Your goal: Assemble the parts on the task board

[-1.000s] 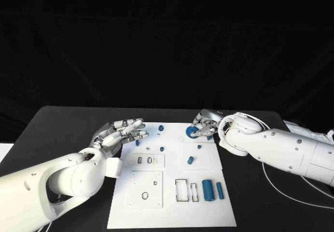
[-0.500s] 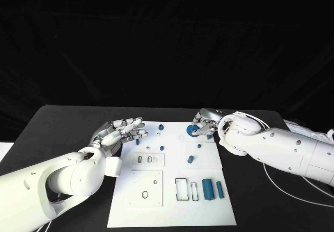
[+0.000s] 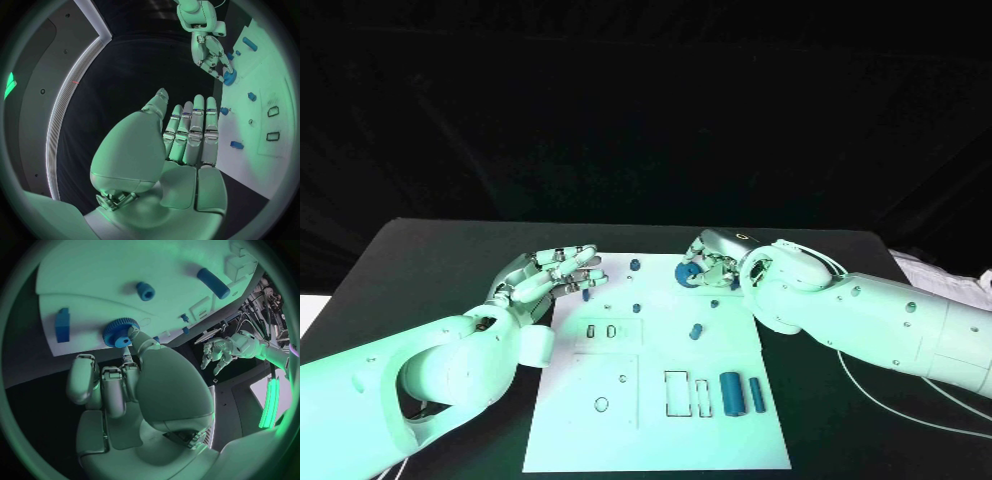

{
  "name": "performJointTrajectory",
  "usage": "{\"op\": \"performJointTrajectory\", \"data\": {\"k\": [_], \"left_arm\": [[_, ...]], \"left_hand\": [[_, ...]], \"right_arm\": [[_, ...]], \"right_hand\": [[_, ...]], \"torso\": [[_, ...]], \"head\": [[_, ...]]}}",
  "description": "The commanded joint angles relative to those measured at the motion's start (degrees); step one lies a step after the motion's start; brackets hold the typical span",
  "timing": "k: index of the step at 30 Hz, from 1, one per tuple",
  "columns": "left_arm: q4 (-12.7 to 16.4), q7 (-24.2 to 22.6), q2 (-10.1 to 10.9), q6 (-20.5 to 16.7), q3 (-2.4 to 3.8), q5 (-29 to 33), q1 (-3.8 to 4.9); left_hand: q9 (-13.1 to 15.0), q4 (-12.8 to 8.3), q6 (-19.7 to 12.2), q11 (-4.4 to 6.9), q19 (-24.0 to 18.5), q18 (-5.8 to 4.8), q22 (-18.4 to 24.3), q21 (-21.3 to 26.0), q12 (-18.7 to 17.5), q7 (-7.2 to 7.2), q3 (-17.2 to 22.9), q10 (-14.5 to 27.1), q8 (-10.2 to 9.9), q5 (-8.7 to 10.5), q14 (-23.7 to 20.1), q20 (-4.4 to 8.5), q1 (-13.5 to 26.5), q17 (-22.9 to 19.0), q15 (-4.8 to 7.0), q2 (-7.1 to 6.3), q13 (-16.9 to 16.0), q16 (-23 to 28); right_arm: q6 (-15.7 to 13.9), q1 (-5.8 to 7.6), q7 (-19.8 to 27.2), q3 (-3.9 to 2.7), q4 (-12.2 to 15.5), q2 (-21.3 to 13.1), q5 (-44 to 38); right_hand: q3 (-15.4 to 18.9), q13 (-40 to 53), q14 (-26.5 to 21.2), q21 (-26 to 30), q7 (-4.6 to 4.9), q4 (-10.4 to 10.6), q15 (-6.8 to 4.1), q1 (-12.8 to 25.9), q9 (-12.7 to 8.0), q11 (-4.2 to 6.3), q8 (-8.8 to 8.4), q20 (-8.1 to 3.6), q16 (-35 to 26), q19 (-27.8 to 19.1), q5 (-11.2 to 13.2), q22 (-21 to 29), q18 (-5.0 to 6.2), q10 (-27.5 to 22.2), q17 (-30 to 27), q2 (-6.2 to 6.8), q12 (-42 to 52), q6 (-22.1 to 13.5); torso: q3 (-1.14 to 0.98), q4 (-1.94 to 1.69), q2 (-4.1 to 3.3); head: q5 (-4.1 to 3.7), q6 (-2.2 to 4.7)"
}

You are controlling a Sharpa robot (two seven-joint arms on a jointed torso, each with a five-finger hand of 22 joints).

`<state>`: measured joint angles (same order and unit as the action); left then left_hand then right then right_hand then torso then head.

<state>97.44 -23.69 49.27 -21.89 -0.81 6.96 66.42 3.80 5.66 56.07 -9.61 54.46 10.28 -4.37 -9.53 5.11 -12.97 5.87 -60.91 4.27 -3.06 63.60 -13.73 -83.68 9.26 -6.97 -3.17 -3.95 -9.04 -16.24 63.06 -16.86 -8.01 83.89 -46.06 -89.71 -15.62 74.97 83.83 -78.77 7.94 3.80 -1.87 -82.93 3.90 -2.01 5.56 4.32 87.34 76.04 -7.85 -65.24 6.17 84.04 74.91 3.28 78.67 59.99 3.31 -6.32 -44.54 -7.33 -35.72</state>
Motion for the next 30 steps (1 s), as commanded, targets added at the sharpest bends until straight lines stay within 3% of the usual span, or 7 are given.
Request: {"op": "performJointTrajectory", "data": {"k": [1,9,14,21,27,30], "left_arm": [[0.06,-0.29,-0.14,1.15,0.04,0.09,0.04],[0.11,-0.25,-0.16,1.12,0.04,0.09,0.05],[0.16,-0.22,-0.17,1.1,0.04,0.09,0.05],[0.22,-0.2,-0.23,1.13,0.04,0.09,0.05],[0.19,-0.16,-0.27,1.2,0.04,0.09,0.06],[0.21,-0.14,-0.29,1.26,0.04,0.09,0.06]], "left_hand": [[-0.05,-0.28,-0.03,-0.22,0.42,0.24,0.08,0.33,-0.27,-0.18,0.01,-0.15,-0.25,0.25,0.43,0.11,0.15,0.1,-0.14,0.53,0.04,0.37],[-0.05,-0.31,-0.05,-0.23,0.42,0.24,0.09,0.34,-0.3,-0.19,0.02,-0.14,-0.26,0.25,0.42,0.11,0.13,0.11,-0.14,0.55,0.04,0.39],[-0.05,-0.31,-0.05,-0.23,0.42,0.24,0.09,0.34,-0.3,-0.19,0.02,-0.14,-0.26,0.25,0.42,0.11,0.13,0.11,-0.14,0.55,0.04,0.39],[-0.05,-0.33,-0.07,-0.23,0.42,0.24,0.1,0.35,-0.32,-0.19,0.02,-0.13,-0.27,0.25,0.42,0.11,0.13,0.11,-0.14,0.57,0.04,0.41],[-0.05,-0.33,-0.07,-0.23,0.42,0.24,0.1,0.35,-0.32,-0.19,0.02,-0.13,-0.27,0.25,0.42,0.11,0.13,0.11,-0.14,0.57,0.04,0.41],[-0.05,-0.33,-0.07,-0.23,0.42,0.24,0.1,0.35,-0.32,-0.19,0.02,-0.13,-0.27,0.25,0.42,0.11,0.13,0.11,-0.14,0.57,0.04,0.41]], "right_arm": [[-1.87,0.28,-0.41,-0.15,1.06,0.75,-3.16],[-2.23,0.8,-1.22,-0.22,2.75,3.96,-5.05],[-2.51,1.11,-1.47,-0.18,2.43,6.26,-5.55],[-1.73,1.21,-1.41,0.23,0.35,9.38,-5.71],[-0.45,1.1,-1.43,0.9,-1.6,11.17,-5.74],[0.4,1.02,-1.55,1.34,-2.67,11.83,-5.74]], "right_hand": [[-0.41,5.21,4.89,-0.19,-1.51,0.04,-0.47,1.19,0.79,0.49,1.59,-0.24,0.08,0.1,0.11,0.01,-1.16,1.27,8.66,-0.52,-0.34,3.21],[-0.65,5.25,4.87,-0.19,-1.6,0.19,-0.56,1.82,0.78,0.56,1.52,-0.34,0.05,0.07,0.15,0.0,-1.17,1.29,8.61,-0.38,-0.39,3.4],[-0.72,5.31,4.88,-0.21,-1.62,0.25,-0.58,2.03,0.77,0.58,1.47,-0.36,0.05,0.08,0.09,-0.04,-1.18,1.33,8.63,-0.32,-0.34,3.42],[-0.78,5.29,4.88,-0.19,-1.62,0.29,-0.59,2.28,0.74,0.59,1.39,-0.39,0.05,0.05,0.08,0.0,-1.17,1.32,8.63,-0.21,-0.4,3.39],[-0.81,5.26,4.85,-0.16,-1.61,0.31,-0.6,2.44,0.72,0.59,1.32,-0.4,-0.01,0.01,0.1,0.05,-1.16,1.3,8.49,-0.12,-0.47,3.35],[-0.84,5.21,4.84,-0.13,-1.59,0.34,-0.59,2.61,0.7,0.59,1.25,-0.41,-0.02,-0.03,0.14,0.11,-1.15,1.26,8.46,-0.04,-0.56,3.3]], "torso": [[0.1,-0.15,-0.02],[0.24,-0.62,0.06],[0.4,-1.03,0.11],[0.25,-0.96,-0.05],[0.4,-1.2,-0.13],[0.37,-1.17,-0.13]], "head": [[-0.04,0.11],[0.16,0.05],[0.12,-0.09],[0.53,-0.28],[0.45,-0.54],[0.58,-0.73]]}}
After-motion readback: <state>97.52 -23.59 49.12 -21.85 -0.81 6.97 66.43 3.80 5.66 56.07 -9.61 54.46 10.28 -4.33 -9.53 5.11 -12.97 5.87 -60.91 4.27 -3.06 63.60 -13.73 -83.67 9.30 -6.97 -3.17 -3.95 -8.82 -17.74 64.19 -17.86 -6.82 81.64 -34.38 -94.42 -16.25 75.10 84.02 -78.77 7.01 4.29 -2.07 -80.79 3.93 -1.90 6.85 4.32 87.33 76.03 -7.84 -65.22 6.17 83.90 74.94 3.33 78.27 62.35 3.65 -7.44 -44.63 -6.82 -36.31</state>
